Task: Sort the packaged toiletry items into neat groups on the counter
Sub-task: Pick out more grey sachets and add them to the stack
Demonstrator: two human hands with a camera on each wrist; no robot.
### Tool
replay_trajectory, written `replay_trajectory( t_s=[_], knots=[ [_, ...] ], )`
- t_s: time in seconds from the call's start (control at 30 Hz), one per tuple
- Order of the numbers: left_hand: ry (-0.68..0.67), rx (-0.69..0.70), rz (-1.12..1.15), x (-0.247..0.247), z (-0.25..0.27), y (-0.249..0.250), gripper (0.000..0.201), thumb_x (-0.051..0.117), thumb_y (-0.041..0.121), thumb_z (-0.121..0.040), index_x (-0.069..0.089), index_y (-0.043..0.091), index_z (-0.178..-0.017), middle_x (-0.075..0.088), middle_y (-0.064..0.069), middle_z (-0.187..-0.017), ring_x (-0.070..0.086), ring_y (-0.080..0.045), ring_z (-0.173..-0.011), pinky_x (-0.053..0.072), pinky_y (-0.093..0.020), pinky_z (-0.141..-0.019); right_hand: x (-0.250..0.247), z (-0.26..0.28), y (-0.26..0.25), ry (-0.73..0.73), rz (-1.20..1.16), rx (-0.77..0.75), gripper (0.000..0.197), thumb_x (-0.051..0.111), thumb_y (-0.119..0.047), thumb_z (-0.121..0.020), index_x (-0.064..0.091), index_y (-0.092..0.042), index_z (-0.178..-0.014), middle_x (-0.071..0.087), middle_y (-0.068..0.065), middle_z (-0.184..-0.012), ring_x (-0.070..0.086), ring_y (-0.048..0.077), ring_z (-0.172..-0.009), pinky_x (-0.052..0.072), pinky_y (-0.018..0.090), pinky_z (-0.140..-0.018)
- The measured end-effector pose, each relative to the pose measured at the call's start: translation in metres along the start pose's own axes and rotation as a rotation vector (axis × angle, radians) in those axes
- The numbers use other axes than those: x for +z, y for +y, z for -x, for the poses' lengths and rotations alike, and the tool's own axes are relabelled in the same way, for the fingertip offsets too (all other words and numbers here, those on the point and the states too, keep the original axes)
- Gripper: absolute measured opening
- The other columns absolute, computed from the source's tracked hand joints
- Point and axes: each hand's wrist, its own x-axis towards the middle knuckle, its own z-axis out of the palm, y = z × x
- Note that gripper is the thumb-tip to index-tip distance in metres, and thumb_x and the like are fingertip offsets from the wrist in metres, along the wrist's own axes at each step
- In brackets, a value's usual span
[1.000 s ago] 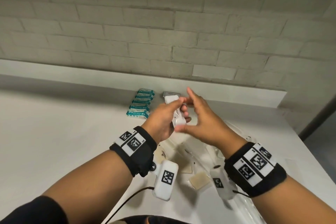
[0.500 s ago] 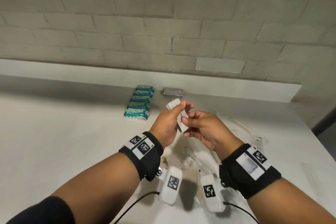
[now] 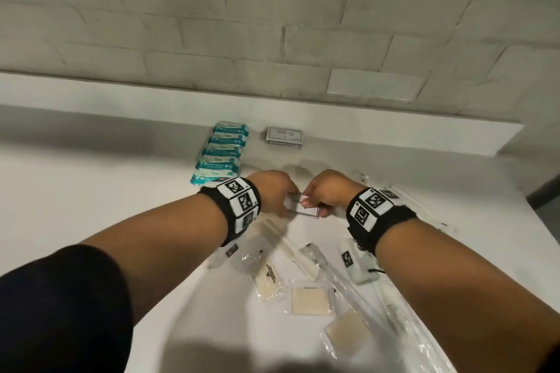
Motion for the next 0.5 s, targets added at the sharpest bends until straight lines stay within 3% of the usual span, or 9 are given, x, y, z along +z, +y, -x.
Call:
replay_trajectory(
  t_s=[0.1, 0.2, 0.3, 0.37, 0.5],
  knots=[
    [0.032, 0.026, -0.05, 0.006, -0.006, -0.002, 0.045, 0.063, 0.045, -0.082, 0.061, 0.02, -0.12, 0.062, -0.006, -0.112, 0.059, -0.025, -0.1, 0.04, -0.028, -0.073, -0.002, 0.0, 0.005, 0.07, 0.178, -0.092, 0.038, 0.079, -0.023, -0.077, 0.068, -0.006, -0.109, 0.066, 0.005, -0.089, 0.061, 0.019, -0.069, 0.048, 0.023, -0.065],
    [0.069, 0.038, -0.039, 0.01, -0.01, -0.002, 0.044, 0.063, 0.046, -0.082, 0.062, 0.02, -0.118, 0.061, -0.006, -0.109, 0.059, -0.025, -0.097, 0.04, -0.027, -0.071, -0.001, 0.012, 0.008, 0.09, 0.434, -0.171, 0.059, 0.081, -0.036, -0.068, 0.061, -0.015, -0.119, 0.056, 0.002, -0.115, 0.06, 0.02, -0.097, 0.05, 0.029, -0.079],
    [0.102, 0.021, 0.006, 0.012, -0.013, 0.0, 0.043, 0.066, 0.043, -0.078, 0.062, 0.014, -0.11, 0.064, -0.006, -0.104, 0.061, -0.025, -0.09, 0.046, -0.029, -0.071, 0.005, 0.018, 0.005, 0.113, 0.638, -0.216, 0.053, 0.078, -0.031, -0.072, 0.059, -0.013, -0.119, 0.052, 0.006, -0.116, 0.059, 0.026, -0.1, 0.05, 0.033, -0.082],
    [0.111, 0.013, 0.015, 0.013, -0.017, -0.001, 0.036, 0.068, 0.041, -0.078, 0.064, 0.015, -0.102, 0.065, -0.005, -0.099, 0.059, -0.023, -0.081, 0.042, -0.027, -0.067, 0.005, 0.015, 0.001, 0.13, 0.675, -0.239, 0.046, 0.075, -0.027, -0.076, 0.061, -0.011, -0.117, 0.054, 0.008, -0.116, 0.059, 0.027, -0.101, 0.048, 0.032, -0.08],
    [0.101, -0.018, 0.023, 0.008, -0.028, -0.012, 0.035, 0.069, 0.042, -0.08, 0.066, 0.015, -0.101, 0.066, -0.004, -0.097, 0.05, -0.018, -0.073, 0.038, -0.025, -0.067, 0.0, 0.0, -0.01, 0.12, 0.654, -0.244, 0.039, 0.074, -0.021, -0.078, 0.065, -0.008, -0.113, 0.06, 0.01, -0.11, 0.062, 0.028, -0.096, 0.05, 0.032, -0.077]
  ],
)
